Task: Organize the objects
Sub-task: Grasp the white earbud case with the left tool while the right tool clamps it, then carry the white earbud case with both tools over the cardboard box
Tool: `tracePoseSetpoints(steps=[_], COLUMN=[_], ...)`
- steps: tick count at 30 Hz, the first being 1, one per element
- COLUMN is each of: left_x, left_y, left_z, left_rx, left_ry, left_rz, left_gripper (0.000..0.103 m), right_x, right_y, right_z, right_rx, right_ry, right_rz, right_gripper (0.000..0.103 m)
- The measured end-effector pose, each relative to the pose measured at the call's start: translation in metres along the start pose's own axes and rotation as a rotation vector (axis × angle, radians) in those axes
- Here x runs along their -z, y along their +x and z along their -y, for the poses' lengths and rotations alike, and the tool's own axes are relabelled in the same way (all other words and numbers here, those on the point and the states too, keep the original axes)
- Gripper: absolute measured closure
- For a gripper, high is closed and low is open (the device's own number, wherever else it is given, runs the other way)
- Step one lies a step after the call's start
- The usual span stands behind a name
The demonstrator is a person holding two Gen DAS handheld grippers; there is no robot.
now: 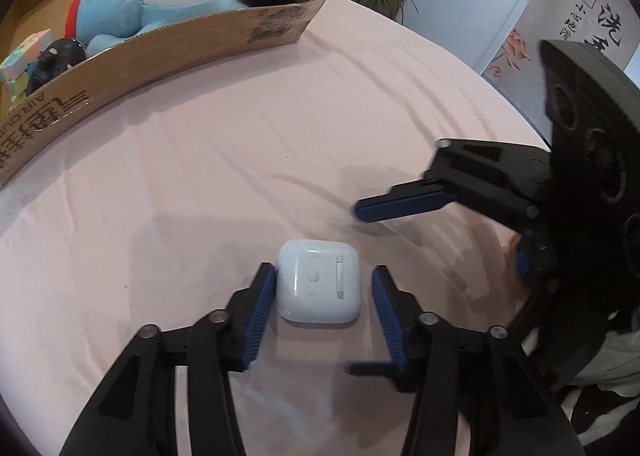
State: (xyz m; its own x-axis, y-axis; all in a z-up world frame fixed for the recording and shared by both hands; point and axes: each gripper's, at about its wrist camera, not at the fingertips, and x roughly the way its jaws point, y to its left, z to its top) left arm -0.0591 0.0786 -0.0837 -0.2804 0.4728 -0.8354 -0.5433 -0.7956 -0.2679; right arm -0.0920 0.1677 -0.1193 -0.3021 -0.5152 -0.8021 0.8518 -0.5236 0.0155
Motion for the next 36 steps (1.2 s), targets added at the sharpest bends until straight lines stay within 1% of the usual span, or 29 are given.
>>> tracePoseSetpoints(steps=[1, 2, 4, 5, 6, 8, 9, 10, 13, 15, 18, 21, 29, 36], left_x=[-0.001, -0.002, -0.002, -0.002, -0.002, -0.002, -0.003, -0.002, -0.002, -0.002, -0.002, -0.002, 0.007, 0.004], left_y=[0.000, 0.000, -0.002, -0.002, -0.002, -0.001, -0.001, -0.001, -0.002, -0.002, -0.001, -0.001, -0.010, -0.008], left_z=[-0.001, 0.000, 0.000, -0.002, -0.003, -0.003, -0.002, -0.001, 0.001, 0.001, 0.001, -0.004, -0.002, -0.001], left_rx=[0.003, 0.003, -0.028, -0.041, -0.045, -0.044, -0.030, -0.014, -0.006, -0.002, -0.001, 0.022, 0.015, 0.005], left_ry=[-0.007, -0.012, -0.010, -0.016, -0.021, -0.011, -0.005, -0.004, 0.010, 0.012, 0.019, 0.001, -0.005, 0.001], left_rz=[0.000, -0.001, 0.006, 0.009, 0.014, 0.017, 0.016, 0.014, 0.016, 0.014, 0.012, 0.011, 0.029, 0.029], left_gripper=[0.042, 0.039, 0.034, 0.034, 0.034, 0.043, 0.052, 0.056, 0.060, 0.060, 0.060, 0.060, 0.061, 0.062], right_x=[-0.002, -0.003, -0.005, -0.005, -0.006, -0.006, -0.006, -0.006, -0.006, -0.006, -0.006, -0.005, -0.005, -0.009], right_y=[0.003, 0.007, 0.010, 0.009, 0.008, 0.007, 0.006, 0.006, 0.006, 0.007, 0.007, 0.008, 0.008, 0.008], right_z=[0.000, 0.000, 0.000, 0.001, 0.000, -0.004, -0.005, -0.006, -0.006, -0.007, -0.009, -0.010, -0.010, -0.012], right_rx=[0.010, 0.020, 0.047, 0.038, 0.040, 0.034, 0.033, 0.032, 0.030, 0.027, 0.028, 0.024, 0.020, 0.032], right_ry=[-0.005, -0.009, -0.018, -0.016, -0.023, -0.037, -0.044, -0.046, -0.047, -0.051, -0.056, -0.056, -0.039, -0.045], right_rz=[-0.006, -0.013, -0.007, -0.006, -0.005, 0.001, 0.001, 0.001, 0.008, 0.014, 0.016, 0.020, 0.026, 0.004], right_gripper=[0.027, 0.035, 0.041, 0.044, 0.051, 0.056, 0.057, 0.057, 0.059, 0.062, 0.062, 0.062, 0.062, 0.062])
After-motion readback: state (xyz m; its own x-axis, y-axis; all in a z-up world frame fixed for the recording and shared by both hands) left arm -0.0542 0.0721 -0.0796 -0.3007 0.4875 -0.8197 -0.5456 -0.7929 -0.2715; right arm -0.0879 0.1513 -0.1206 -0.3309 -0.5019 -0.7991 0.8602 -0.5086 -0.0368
